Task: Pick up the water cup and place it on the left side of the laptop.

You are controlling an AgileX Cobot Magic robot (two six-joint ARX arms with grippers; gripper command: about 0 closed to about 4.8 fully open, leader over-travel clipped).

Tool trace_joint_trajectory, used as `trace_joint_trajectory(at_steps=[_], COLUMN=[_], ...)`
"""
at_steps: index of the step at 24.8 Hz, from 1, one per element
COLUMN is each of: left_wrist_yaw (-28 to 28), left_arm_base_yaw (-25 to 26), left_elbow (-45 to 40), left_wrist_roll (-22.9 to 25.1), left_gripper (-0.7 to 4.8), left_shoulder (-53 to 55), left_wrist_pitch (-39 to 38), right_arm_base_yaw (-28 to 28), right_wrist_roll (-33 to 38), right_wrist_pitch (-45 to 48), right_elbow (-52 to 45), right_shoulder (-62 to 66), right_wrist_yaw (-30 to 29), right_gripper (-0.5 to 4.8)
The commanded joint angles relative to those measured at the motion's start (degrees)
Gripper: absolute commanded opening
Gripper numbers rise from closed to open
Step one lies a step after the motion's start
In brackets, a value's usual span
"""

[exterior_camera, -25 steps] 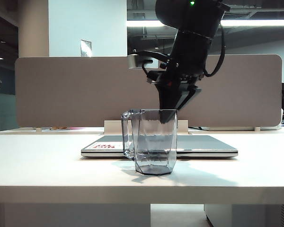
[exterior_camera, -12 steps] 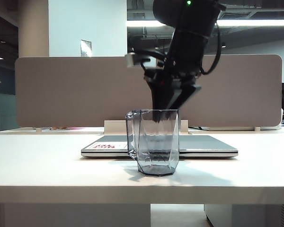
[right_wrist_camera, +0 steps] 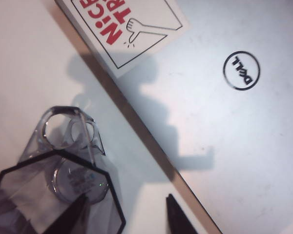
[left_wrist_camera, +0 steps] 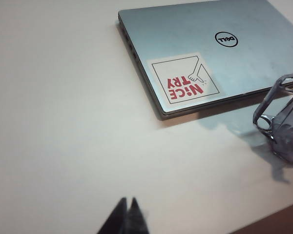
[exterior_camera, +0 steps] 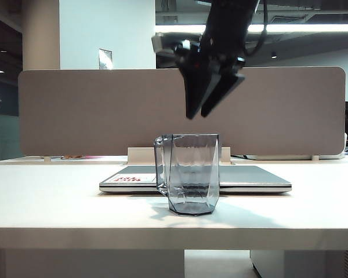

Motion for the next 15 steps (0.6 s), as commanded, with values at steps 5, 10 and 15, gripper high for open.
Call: trace_joint_trajectory(at_steps=[5, 10, 15], left_wrist_yaw=[0.2, 0.6, 1.4], left_arm_base_yaw=[0.0, -0.7, -4.9], left_elbow=[0.3, 0.3, 0.3], left_wrist_roll=[0.0, 0.0, 0.0], left_gripper=[-0.05, -0.05, -0.05], left_shoulder=[0.0, 0.7, 6.5], left_wrist_pitch=[2.2, 5.3, 11.3], right_arm_base_yaw=[0.1, 0.1, 0.0], right_wrist_roll=[3.3, 4.3, 4.7], right_wrist_pitch=[-8.3, -11.2, -12.7], right_elbow=[6.1, 6.8, 6.8], right_shoulder=[-0.5, -1.8, -6.3], right_wrist_yaw=[0.6, 0.4, 0.5], right_gripper=[0.65, -0.06, -0.06])
